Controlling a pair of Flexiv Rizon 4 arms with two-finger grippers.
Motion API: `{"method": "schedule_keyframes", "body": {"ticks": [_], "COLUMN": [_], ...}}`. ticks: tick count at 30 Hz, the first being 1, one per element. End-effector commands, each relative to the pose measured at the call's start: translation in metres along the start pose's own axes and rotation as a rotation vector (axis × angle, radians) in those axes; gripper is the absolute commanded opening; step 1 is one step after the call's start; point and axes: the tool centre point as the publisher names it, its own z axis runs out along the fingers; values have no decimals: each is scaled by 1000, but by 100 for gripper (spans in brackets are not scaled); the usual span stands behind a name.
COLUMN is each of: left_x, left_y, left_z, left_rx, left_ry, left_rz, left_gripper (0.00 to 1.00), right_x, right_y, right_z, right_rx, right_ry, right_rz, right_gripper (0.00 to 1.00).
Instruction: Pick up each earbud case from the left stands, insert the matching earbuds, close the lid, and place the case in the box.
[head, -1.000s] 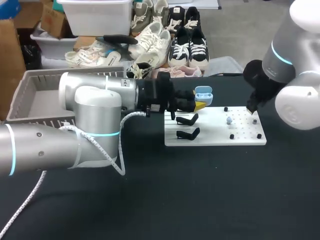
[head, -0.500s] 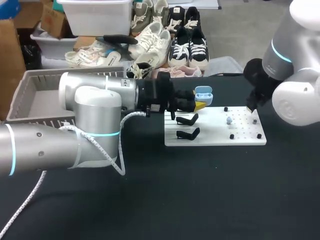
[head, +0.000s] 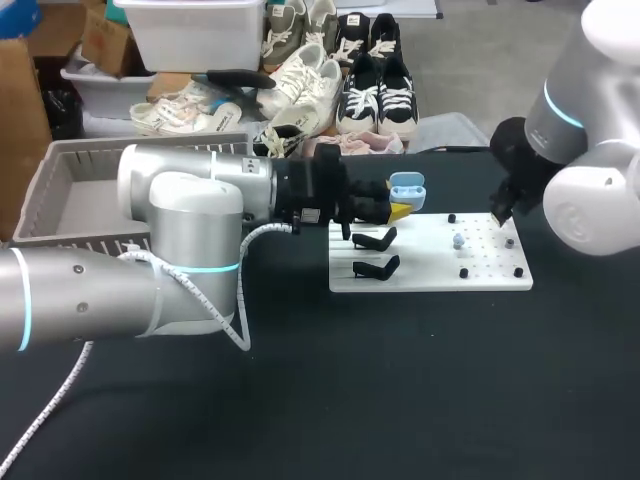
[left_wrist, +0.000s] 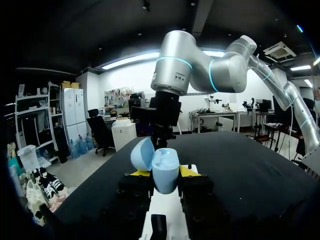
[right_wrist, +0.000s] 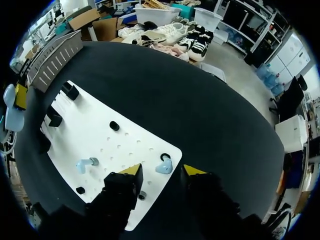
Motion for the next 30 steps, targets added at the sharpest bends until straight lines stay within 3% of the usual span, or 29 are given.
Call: {"method": "schedule_keyframes", "body": {"ticks": [1, 30], "left_x": [1, 1], "left_y": [0, 0], "left_z": [0, 0], "left_rx": [0, 0], "left_ry": [-3, -3], "left_rz": [1, 1], "left_gripper": [0, 0], "right_x": [2, -1], "right_y": [1, -4], "right_z": [0, 4], "right_rx": [3, 9], "right_ry": [-5, 19], "right_rz": [1, 7], "right_gripper": [45, 25]}}
